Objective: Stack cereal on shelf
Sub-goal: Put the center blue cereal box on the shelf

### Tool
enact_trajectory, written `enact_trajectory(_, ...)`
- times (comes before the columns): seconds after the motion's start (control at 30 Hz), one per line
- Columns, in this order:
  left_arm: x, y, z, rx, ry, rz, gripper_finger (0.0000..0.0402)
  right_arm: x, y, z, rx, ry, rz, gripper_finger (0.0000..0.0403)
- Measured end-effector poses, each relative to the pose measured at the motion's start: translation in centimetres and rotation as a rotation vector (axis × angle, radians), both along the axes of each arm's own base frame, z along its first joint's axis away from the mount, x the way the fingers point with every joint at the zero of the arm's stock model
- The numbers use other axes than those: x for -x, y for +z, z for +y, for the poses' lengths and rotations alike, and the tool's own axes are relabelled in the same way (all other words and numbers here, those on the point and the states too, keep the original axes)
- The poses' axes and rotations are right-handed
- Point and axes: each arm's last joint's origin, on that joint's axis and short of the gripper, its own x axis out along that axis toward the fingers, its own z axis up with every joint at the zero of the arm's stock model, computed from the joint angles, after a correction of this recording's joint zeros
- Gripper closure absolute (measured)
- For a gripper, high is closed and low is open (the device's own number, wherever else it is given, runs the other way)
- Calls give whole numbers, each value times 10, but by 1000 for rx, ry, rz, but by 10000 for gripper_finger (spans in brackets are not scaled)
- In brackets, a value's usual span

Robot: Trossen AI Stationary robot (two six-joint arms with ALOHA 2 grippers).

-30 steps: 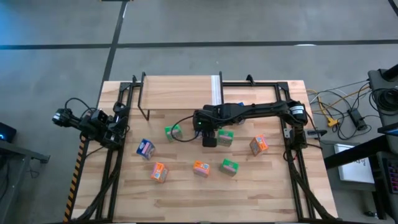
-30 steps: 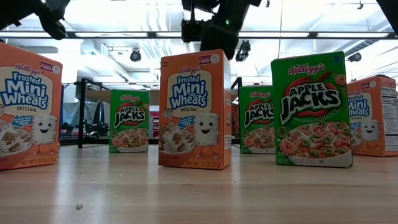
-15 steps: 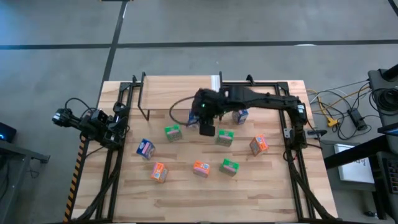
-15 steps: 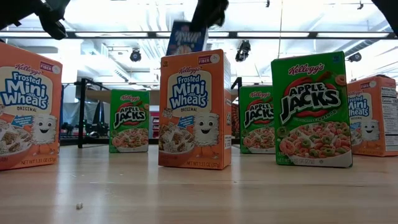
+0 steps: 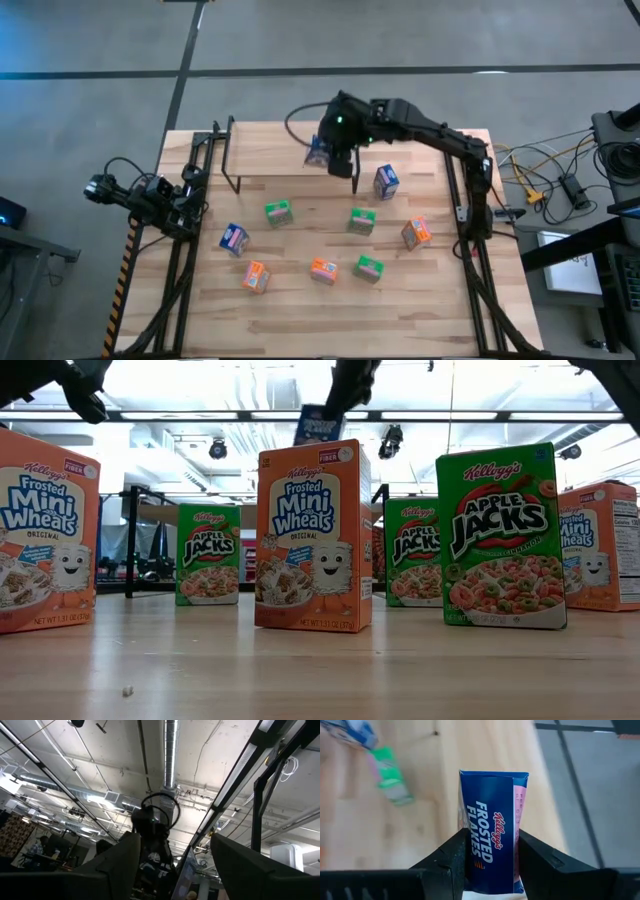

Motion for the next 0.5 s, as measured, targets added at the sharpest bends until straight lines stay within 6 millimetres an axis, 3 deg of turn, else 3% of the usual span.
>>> enact_trajectory(0.3, 0, 0, 0, 0, 0, 0, 175, 12, 3, -48, 85, -50, -33, 266)
enact_trajectory(0.5, 0, 0, 0, -2, 3, 1, 175, -2, -5, -61, 106, -23, -93, 266)
